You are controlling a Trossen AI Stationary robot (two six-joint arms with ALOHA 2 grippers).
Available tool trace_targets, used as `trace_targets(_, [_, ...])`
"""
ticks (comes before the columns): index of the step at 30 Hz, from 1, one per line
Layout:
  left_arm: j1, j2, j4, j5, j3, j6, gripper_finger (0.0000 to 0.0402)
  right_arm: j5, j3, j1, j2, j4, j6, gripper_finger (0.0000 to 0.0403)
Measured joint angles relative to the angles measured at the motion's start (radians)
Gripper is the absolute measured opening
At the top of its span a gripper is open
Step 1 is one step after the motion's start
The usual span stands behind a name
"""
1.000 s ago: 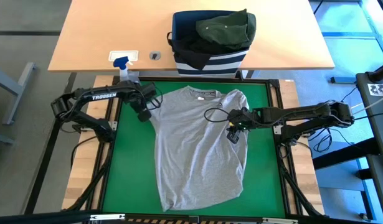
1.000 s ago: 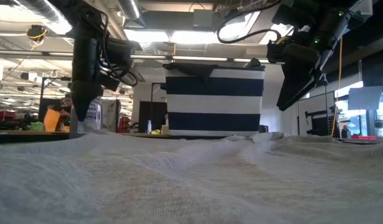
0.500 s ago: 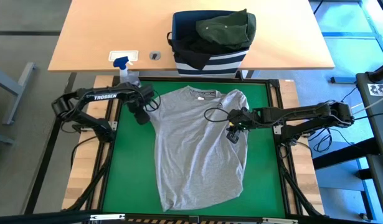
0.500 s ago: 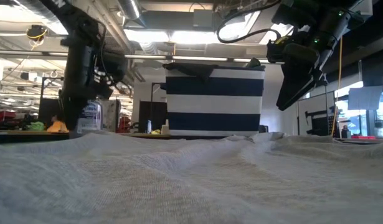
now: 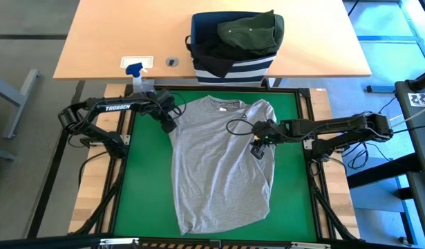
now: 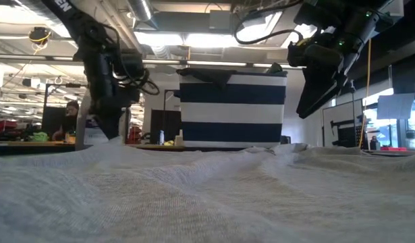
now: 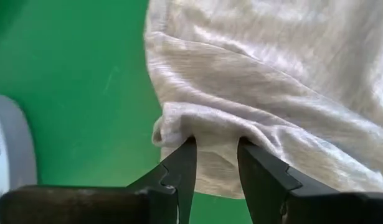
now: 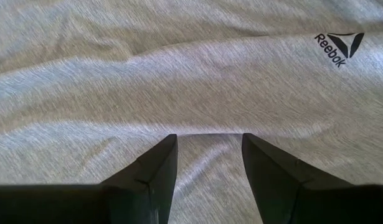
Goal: Fold Laundry from Bin
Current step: Fold the gray shirt
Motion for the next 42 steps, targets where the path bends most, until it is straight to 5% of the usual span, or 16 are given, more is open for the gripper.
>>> trace_targets(11, [0.014,0.000,-0.042,-0.008,-0.070,0.009,0.0109,0.000,0.000,0.000,0.000,-0.002,0.003,0.0179])
trace_targets(21, [0.017,-0.002,0.129,-0.023,-0.139,-0.003,0.0109,0.000,0.000,0.000,0.000,-0.004,0.003,0.0179])
trace_targets(29, [0.036,0.003,-0.141,-0.099,-0.086,-0.146,0.0109,0.000,0.000,0.000,0.000,-0.090,0.001,0.0179])
trace_targets(36, [0.033,0.025,-0.274,-0.174,0.011,-0.103,0.0109,0.000,0.000,0.000,0.000,-0.213,-0.009,0.0179])
trace_targets(42, [0.053,0.063,-0.323,-0.078,0.013,-0.121,0.0109,0.003,0.000,0.000,0.000,-0.243,-0.026,0.0179])
